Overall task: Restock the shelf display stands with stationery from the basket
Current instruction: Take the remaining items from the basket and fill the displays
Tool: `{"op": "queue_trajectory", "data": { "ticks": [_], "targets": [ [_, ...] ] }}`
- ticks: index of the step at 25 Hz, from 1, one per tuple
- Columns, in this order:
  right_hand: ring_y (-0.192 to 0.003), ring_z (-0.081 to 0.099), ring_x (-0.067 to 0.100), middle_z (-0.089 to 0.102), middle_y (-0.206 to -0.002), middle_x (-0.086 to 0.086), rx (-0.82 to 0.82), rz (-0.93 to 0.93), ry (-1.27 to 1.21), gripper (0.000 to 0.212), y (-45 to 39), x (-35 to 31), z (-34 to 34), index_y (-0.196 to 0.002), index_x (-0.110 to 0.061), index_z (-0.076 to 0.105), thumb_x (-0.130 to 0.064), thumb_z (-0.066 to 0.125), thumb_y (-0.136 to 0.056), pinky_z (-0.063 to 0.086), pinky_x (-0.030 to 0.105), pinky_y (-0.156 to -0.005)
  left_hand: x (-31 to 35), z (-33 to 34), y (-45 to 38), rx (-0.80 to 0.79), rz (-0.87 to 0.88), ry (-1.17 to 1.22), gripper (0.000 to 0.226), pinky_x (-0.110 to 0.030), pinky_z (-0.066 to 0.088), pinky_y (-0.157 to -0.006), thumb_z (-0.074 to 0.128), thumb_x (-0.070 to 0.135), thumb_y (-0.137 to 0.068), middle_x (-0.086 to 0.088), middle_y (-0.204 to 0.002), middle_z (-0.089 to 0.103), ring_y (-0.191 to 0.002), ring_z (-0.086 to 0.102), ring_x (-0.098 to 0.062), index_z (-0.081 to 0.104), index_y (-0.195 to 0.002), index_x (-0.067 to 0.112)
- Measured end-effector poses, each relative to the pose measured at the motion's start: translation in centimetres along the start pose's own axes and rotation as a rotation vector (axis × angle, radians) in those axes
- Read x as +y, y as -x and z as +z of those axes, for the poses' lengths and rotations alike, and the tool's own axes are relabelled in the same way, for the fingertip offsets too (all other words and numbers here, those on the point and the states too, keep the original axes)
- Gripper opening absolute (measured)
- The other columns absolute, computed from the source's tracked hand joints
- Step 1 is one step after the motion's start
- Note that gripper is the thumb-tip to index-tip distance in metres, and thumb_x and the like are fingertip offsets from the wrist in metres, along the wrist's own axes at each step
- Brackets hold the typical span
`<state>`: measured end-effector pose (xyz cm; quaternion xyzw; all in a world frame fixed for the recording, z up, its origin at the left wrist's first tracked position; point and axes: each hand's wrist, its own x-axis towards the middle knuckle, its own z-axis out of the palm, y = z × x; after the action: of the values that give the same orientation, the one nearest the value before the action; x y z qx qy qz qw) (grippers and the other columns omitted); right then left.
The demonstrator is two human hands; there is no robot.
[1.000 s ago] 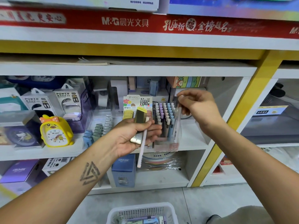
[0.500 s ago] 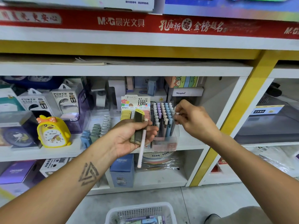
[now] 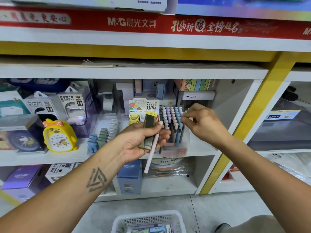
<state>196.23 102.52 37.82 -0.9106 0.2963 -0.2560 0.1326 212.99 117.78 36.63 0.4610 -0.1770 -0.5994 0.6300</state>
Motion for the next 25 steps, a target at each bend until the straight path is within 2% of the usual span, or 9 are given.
{"op": "queue_trajectory", "data": {
  "ticks": [2, 4, 7, 9, 11, 14, 17, 21, 25],
  "targets": [
    [-0.081, 0.06, 0.003, 0.067, -0.092, -0.012, 0.009, 0.01, -0.247, 0.015, -0.3, -1.5, -0.2, -0.101, -0.022, 0.077, -0.032, 0.068, -0.094, 0.045, 0.015, -0.072, 0.1, 0.2, 0.2, 0.007, 0.013, -0.03, 0.03, -0.031, 0.06, -0.065, 0.075, 0.005, -0.076, -0.026, -0.104, 0.071, -0.078, 0.073, -0.026, 0.071, -0.104, -0.006],
    [-0.076, 0.064, -0.004, 0.073, -0.085, -0.013, -0.126, 0.051, -0.519, 0.009, -0.4, -3.3, 0.0, -0.095, -0.022, 0.078, -0.029, 0.073, -0.09, 0.047, 0.009, -0.068, 0.0, 0.4, 0.2, -0.004, 0.023, -0.006, 0.035, -0.025, 0.058, -0.06, 0.073, 0.002, -0.076, -0.026, -0.099, 0.069, -0.071, 0.069, -0.023, 0.068, -0.109, -0.007],
    [-0.063, 0.067, 0.006, 0.075, -0.071, 0.0, -0.221, 0.13, -0.779, 0.006, -0.3, -4.5, 0.7, -0.089, -0.006, 0.076, -0.012, 0.075, -0.088, 0.05, 0.014, -0.059, 0.1, 0.7, 0.1, -0.024, 0.025, 0.044, 0.036, -0.022, 0.057, -0.058, 0.07, -0.001, -0.078, -0.028, -0.098, 0.066, -0.067, 0.067, -0.022, 0.065, -0.113, -0.01],
    [-0.053, 0.062, 0.007, 0.069, -0.061, 0.0, -0.206, 0.166, -0.863, 0.005, -0.3, -4.5, 0.5, -0.088, 0.0, 0.071, -0.004, 0.071, -0.09, 0.046, 0.016, -0.051, 0.0, 0.6, 0.1, -0.044, 0.04, 0.059, 0.032, -0.028, 0.06, -0.064, 0.068, -0.001, -0.082, -0.027, -0.1, 0.068, -0.076, 0.071, -0.027, 0.065, -0.112, -0.01],
    [-0.054, 0.062, 0.015, 0.069, -0.064, 0.007, -0.12, 0.205, -0.898, 0.007, -0.5, -4.0, -0.2, -0.092, 0.003, 0.067, -0.003, 0.065, -0.094, 0.048, 0.023, -0.051, 0.0, 0.5, -0.2, 0.01, 0.093, 0.006, 0.023, -0.033, 0.061, -0.069, 0.065, 0.001, -0.088, -0.023, -0.1, 0.072, -0.084, 0.073, -0.029, 0.066, -0.11, -0.008],
    [-0.058, 0.065, 0.022, 0.07, -0.075, 0.019, 0.129, 0.207, -0.802, 0.008, -1.0, -2.8, -1.4, -0.093, -0.002, 0.065, -0.001, 0.059, -0.098, 0.056, 0.03, -0.057, -0.4, 0.1, -0.8, 0.262, 0.242, -0.354, 0.009, -0.022, 0.049, -0.047, 0.06, 0.003, -0.095, -0.01, -0.078, 0.07, -0.056, 0.062, -0.017, 0.065, -0.102, 0.001],
    [-0.06, 0.067, 0.018, 0.07, -0.072, 0.008, 0.243, 0.093, -0.581, 0.012, -0.8, -1.6, -2.2, -0.09, -0.014, 0.065, -0.005, 0.059, -0.098, 0.059, 0.036, -0.062, -1.1, 0.0, -1.3, 0.331, 0.324, -0.754, 0.006, -0.019, 0.037, -0.045, 0.066, 0.009, -0.091, 0.002, -0.069, 0.062, -0.045, 0.046, -0.007, 0.063, -0.087, 0.013],
    [-0.068, 0.068, 0.008, 0.068, -0.071, -0.006, 0.127, -0.086, -0.249, 0.007, 0.3, -1.0, -1.4, -0.093, -0.019, 0.065, -0.015, 0.061, -0.098, 0.06, 0.041, -0.07, -2.5, 0.4, -2.0, 0.342, 0.342, -1.074, 0.024, -0.023, 0.041, -0.057, 0.083, 0.022, -0.075, 0.003, -0.069, 0.059, -0.063, 0.054, -0.014, 0.06, -0.079, 0.015],
    [-0.072, 0.069, 0.014, 0.071, -0.076, -0.002, 0.009, -0.217, -0.099, 0.008, 1.0, -1.0, -0.2, -0.094, -0.013, 0.067, -0.017, 0.061, -0.098, 0.057, 0.042, -0.071, -3.4, 0.4, -3.0, 0.399, 0.333, -1.151, 0.034, -0.022, 0.037, -0.05, 0.087, 0.033, -0.07, 0.005, -0.065, 0.057, -0.058, 0.051, -0.011, 0.058, -0.078, 0.017]
  ]
}}
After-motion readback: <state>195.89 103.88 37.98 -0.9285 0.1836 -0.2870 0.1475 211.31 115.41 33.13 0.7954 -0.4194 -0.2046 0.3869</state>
